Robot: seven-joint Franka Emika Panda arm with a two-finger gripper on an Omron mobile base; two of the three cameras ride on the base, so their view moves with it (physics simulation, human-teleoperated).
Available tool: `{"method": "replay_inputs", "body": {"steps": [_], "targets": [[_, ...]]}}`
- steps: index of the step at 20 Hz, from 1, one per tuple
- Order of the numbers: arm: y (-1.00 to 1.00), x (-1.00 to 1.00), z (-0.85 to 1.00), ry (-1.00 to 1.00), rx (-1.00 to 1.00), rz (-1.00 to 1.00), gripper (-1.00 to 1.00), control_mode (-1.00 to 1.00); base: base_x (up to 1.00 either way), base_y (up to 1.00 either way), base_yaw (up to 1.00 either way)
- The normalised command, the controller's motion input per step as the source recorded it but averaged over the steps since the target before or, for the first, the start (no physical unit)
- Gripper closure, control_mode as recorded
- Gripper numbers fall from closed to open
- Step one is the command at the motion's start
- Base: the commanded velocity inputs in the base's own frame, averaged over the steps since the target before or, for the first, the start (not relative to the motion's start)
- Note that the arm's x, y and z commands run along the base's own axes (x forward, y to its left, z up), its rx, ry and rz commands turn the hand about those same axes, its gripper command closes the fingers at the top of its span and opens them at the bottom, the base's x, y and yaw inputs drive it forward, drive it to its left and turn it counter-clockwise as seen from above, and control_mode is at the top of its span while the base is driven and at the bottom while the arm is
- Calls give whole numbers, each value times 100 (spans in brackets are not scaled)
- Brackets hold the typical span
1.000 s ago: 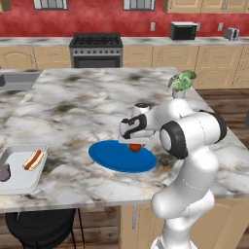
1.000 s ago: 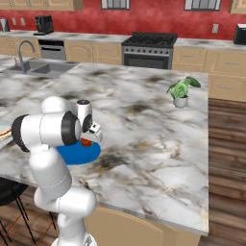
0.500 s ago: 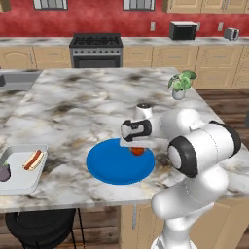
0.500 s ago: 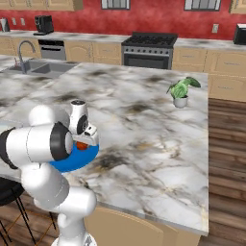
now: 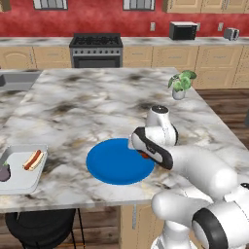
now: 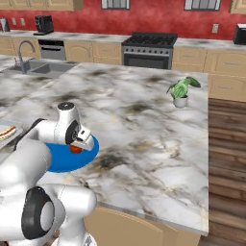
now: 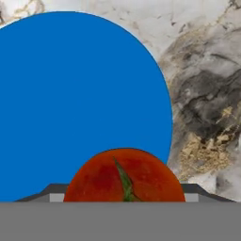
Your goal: Place one cooked food and one vegetable from the large plate to each tupperware container.
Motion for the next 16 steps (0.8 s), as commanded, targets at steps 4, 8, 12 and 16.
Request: {"method": "replay_inputs", "body": {"steps": [4, 8, 12, 16], "targets": [[-51, -71, 62, -3, -1, 0, 100, -100, 0, 0, 0], [-16, -47, 72, -13, -2, 0, 100, -100, 0, 0, 0], [0, -49, 69, -15, 0, 0, 100, -100, 0, 0, 0], [0, -54, 69, -27, 0, 0, 100, -100, 0, 0, 0]]}}
